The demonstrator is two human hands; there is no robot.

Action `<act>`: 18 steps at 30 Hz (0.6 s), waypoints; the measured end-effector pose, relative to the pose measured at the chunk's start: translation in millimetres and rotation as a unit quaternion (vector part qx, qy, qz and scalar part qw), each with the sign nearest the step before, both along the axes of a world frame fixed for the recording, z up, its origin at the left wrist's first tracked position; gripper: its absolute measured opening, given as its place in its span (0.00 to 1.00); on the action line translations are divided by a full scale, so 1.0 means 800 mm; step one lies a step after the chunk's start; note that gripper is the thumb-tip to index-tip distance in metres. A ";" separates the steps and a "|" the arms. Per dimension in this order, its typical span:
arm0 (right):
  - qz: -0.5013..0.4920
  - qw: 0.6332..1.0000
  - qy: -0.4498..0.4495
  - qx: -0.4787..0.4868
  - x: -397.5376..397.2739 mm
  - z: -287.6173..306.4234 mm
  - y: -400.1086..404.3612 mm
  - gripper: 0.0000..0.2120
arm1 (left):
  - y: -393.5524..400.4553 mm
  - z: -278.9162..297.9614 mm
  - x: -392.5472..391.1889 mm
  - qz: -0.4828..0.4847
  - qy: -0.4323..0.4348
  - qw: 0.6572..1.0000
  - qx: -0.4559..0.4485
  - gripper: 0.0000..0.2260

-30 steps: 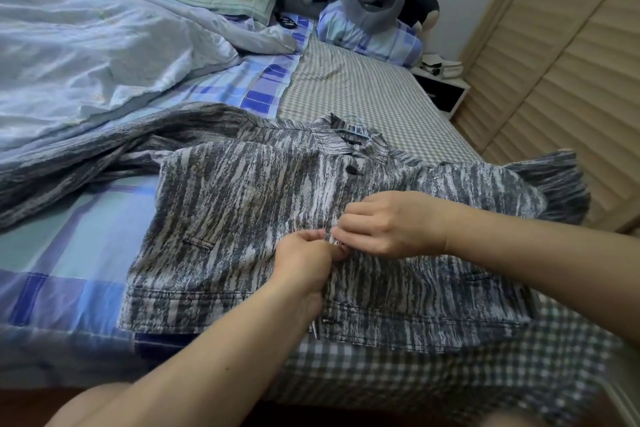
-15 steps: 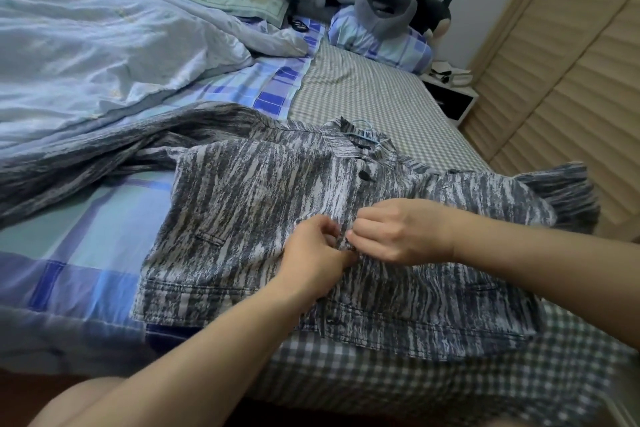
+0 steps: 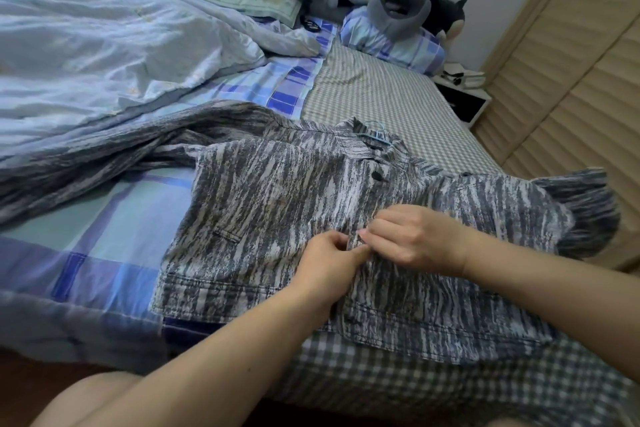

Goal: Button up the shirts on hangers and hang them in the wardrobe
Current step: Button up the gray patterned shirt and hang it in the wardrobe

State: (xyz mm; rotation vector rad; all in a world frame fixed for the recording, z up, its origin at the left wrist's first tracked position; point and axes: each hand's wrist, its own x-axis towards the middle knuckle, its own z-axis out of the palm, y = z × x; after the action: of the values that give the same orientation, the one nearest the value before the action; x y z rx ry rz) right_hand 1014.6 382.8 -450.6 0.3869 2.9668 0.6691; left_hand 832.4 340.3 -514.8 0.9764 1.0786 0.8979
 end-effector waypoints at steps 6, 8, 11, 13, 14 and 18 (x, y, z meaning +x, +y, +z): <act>-0.005 1.000 0.001 0.030 -0.001 -0.003 -0.001 0.11 | 0.001 -0.001 0.001 0.019 -0.036 0.998 -0.043 0.02; 0.000 0.999 -0.015 0.038 -0.002 -0.002 0.001 0.13 | 0.002 -0.001 0.001 0.022 -0.018 0.999 -0.039 0.02; -0.001 0.999 -0.032 0.039 -0.003 0.002 -0.001 0.13 | 0.004 -0.002 -0.001 0.009 0.001 1.000 -0.019 0.06; -0.027 0.999 -0.026 0.030 -0.005 0.001 -0.005 0.13 | 0.005 -0.001 -0.001 0.002 0.014 1.000 -0.002 0.06; -0.046 0.999 -0.011 0.027 -0.006 -0.002 -0.008 0.12 | 0.005 -0.002 -0.002 0.000 0.017 1.000 0.000 0.05; -0.186 0.973 0.132 -0.041 -0.007 -0.014 -0.041 0.12 | 0.012 -0.002 -0.008 -0.005 -0.067 0.996 -0.064 0.13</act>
State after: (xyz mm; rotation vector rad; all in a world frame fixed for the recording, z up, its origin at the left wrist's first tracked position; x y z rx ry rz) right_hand 1009.3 350.1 -461.6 1.0657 3.0127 0.4814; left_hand 825.9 349.9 -516.2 0.8027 1.0037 0.8639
